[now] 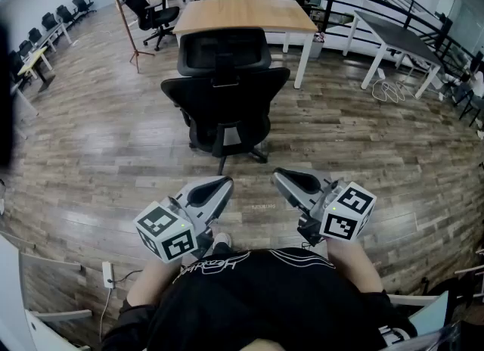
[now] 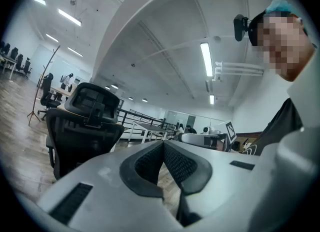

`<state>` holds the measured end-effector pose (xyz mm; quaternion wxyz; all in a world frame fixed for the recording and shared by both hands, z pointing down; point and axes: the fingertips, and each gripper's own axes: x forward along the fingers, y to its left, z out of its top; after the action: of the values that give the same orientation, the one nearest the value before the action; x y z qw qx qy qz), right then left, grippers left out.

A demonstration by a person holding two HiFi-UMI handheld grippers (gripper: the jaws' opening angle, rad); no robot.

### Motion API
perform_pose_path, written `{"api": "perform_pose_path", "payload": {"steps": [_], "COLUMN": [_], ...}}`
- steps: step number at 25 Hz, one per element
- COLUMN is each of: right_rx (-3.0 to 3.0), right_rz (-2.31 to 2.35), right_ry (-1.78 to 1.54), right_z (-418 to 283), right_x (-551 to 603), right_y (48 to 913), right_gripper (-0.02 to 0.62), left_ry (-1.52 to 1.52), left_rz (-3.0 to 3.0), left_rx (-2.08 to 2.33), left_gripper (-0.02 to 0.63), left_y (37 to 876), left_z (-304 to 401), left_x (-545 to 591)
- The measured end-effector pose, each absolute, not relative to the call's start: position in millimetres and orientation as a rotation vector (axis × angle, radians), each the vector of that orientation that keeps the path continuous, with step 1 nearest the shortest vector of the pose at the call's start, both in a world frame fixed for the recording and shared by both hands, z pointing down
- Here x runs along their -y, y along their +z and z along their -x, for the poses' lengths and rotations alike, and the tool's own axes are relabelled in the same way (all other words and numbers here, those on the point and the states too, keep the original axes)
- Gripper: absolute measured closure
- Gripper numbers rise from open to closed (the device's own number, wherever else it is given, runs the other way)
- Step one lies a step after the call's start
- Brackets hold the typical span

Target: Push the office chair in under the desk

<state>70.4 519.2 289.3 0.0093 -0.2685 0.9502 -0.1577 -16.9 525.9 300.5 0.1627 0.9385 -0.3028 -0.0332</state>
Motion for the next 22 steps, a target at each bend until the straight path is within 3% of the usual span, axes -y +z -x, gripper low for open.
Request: {"api": "perform_pose_path", "payload": {"steps": [22], "right_rx": [-2.968], "right_rz": [1.055], "right_ry": [-0.590], "right_z": [-27.0], "right_x": [-418.8], "right_y": [335.5], "right_gripper": [0.554], "left_ry": [-0.051], "left_rz": [-2.614], "left_rx": [0.851], "left_gripper": [0.598], "left_y": [335.7], "left_z": [78.6], "left_x": [-422.6]}}
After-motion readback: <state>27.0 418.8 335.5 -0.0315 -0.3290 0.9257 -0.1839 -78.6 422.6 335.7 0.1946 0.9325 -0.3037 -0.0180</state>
